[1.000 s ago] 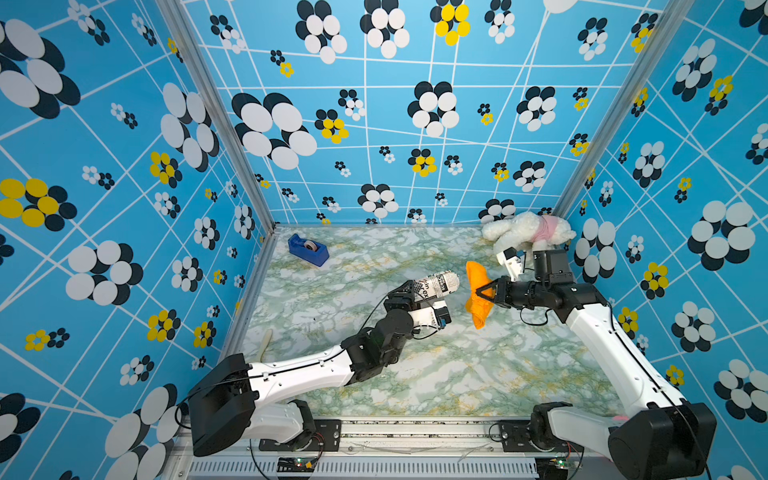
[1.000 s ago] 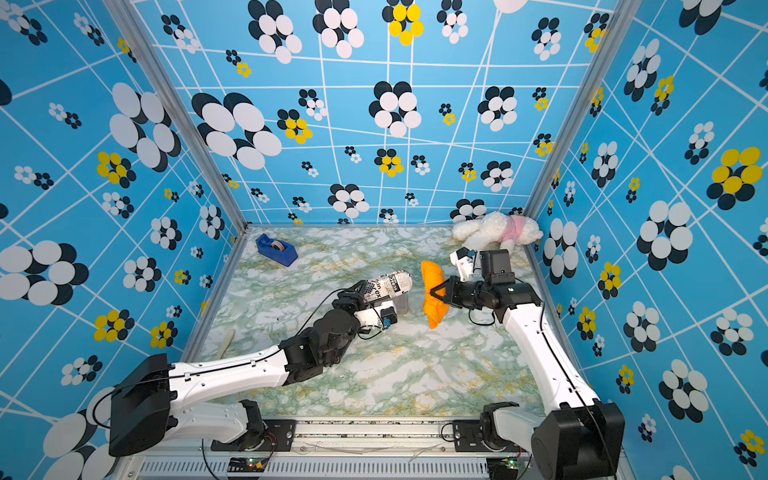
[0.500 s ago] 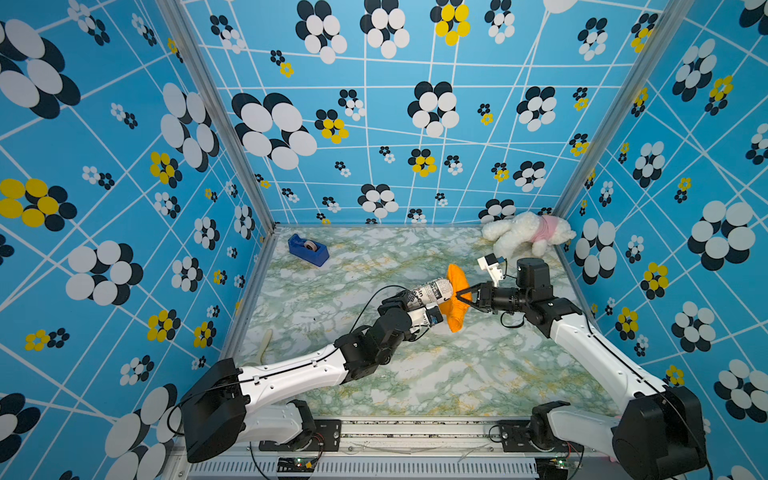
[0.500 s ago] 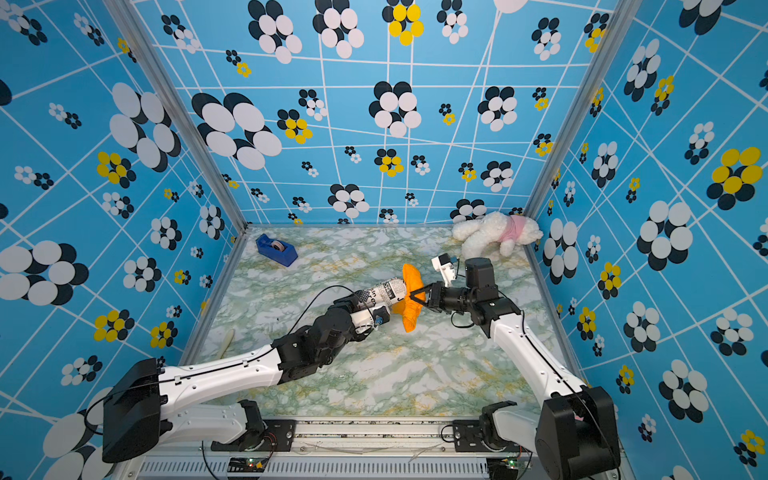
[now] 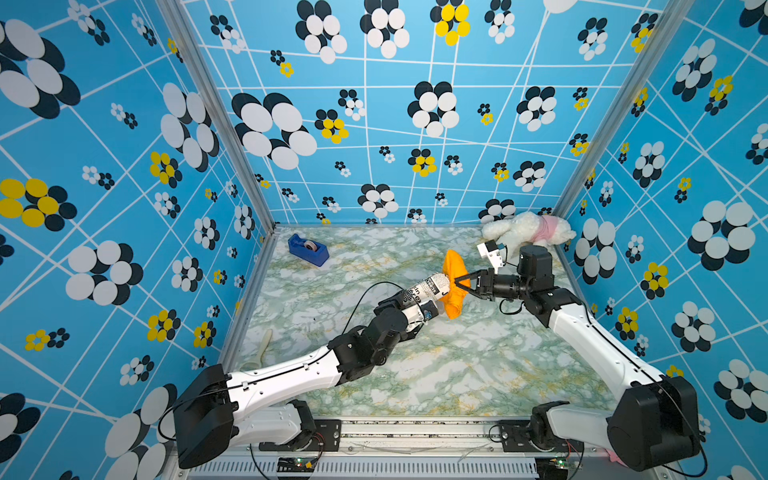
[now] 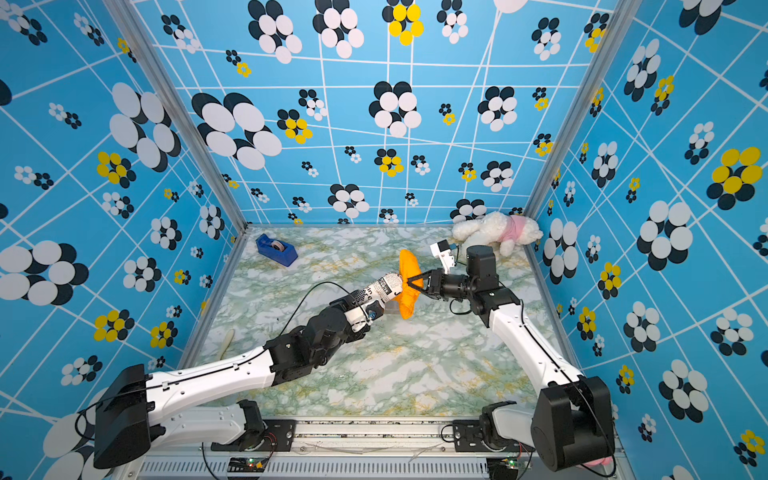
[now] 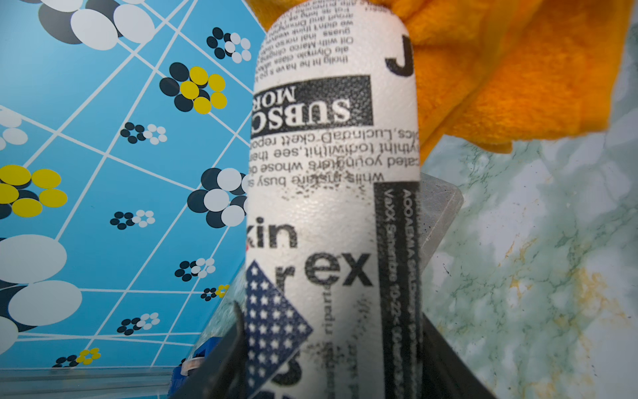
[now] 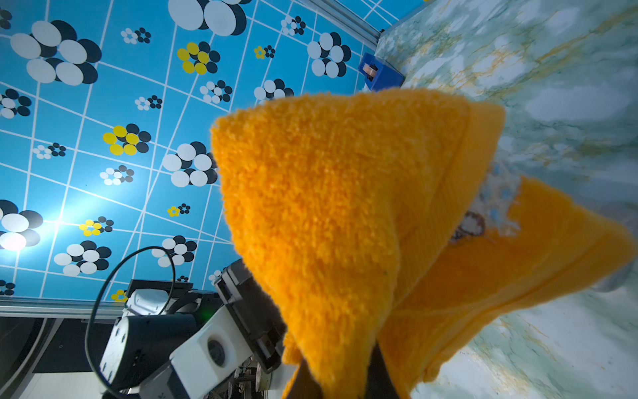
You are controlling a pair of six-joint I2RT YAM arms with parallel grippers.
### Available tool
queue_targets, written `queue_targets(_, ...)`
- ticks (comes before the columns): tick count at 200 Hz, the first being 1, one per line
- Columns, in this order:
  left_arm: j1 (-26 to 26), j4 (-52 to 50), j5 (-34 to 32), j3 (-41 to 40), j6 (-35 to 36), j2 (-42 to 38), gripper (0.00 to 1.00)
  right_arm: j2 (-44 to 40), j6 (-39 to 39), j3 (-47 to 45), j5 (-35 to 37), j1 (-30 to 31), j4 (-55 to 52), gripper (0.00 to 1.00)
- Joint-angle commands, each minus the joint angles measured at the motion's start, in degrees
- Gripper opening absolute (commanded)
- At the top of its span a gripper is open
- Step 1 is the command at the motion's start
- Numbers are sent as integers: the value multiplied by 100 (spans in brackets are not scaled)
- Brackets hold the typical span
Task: Wipe the eyeglass case
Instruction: Wipe the dirt from the eyeglass case.
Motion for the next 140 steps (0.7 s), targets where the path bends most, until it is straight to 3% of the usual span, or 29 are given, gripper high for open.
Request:
queue_targets(1, -222, -146, 575, -76, -13, -77, 8, 153, -47, 414, -460, 29, 472, 0)
queue_targets(38, -224, -169, 544, -113, 104, -162, 8, 115, -335, 491, -546, 29, 45, 0)
queue_targets(74, -187, 95, 406, -156, 349, -180, 8, 37, 422, -186, -753, 102, 897, 0)
queue_targets(140, 162, 278, 338, -95, 680, -368, 8, -443, 986, -1078, -1079, 166, 988, 0)
